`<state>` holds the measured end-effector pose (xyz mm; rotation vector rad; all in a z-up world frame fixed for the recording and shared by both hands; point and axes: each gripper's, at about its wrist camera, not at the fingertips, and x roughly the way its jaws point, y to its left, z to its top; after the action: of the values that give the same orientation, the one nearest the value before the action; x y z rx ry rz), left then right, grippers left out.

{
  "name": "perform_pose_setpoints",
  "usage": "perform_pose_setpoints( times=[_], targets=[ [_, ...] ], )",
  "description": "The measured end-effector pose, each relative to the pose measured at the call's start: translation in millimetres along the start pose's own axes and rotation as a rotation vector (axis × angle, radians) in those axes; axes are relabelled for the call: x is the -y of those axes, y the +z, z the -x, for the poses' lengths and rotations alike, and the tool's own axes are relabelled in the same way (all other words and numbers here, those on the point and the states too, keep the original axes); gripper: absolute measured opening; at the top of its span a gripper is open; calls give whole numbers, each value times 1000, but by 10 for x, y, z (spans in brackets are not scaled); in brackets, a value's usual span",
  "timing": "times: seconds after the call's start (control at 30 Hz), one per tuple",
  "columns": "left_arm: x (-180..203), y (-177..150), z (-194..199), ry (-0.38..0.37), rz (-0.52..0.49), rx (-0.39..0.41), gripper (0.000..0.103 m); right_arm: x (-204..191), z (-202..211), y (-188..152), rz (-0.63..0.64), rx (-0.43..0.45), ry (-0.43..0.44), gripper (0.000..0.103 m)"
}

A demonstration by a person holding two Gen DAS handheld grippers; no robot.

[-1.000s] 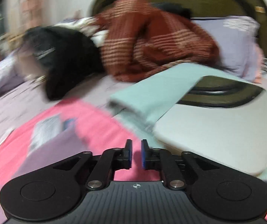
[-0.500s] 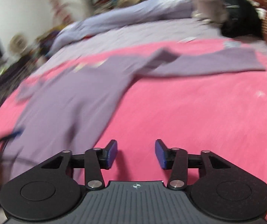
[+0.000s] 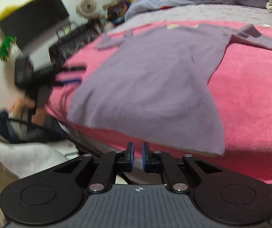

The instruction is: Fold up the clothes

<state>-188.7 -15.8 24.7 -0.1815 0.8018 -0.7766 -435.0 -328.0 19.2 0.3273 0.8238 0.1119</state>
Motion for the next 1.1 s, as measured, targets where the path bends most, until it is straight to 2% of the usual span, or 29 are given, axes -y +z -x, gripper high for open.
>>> perform_pose_setpoints(
  times=[0.07,0.2,0.23,0.27,0.3,0.37,0.4,0.43,0.5,0.53,0.63,0.7,0.83,0.9,1.0,1.1],
  targets=[
    [-26,-72,86,11,8,-27,102,-5,9,29,5,18,-33,29],
    [29,-149,44,51,-52,-73,102,-16,28,88,14,53,-98,40],
    [62,-143,32,62,-68,-79,102,-19,32,103,17,62,-114,51],
    [95,-138,19,73,-83,-84,102,-22,37,117,19,71,-130,55],
    [118,-136,13,80,-93,-87,102,-25,42,132,21,79,-146,54],
    [107,-142,33,73,-83,-83,102,-30,51,162,26,97,-179,7],
    [85,-137,51,65,-67,-76,102,-33,55,176,28,106,-195,8],
    [67,-132,67,57,-51,-69,102,-45,60,193,30,102,-170,8],
    [36,-109,99,44,-17,-49,102,-97,72,231,30,58,2,17],
    [23,-94,112,39,-3,-39,102,-119,69,245,36,40,61,24],
    [72,-51,120,28,-13,-21,102,-143,25,253,64,8,112,34],
    [133,-36,107,24,-42,-19,102,-91,29,232,32,15,97,39],
    [192,-70,-40,43,-75,-68,102,289,217,201,-132,158,-6,51],
    [179,-113,-120,57,-73,-94,102,574,256,229,-250,233,-48,51],
    [229,-153,-141,74,-123,-95,102,1018,168,361,-399,338,-99,50],
    [293,-190,-158,95,-178,-106,102,1375,-63,613,-485,372,-104,50]
  ],
)
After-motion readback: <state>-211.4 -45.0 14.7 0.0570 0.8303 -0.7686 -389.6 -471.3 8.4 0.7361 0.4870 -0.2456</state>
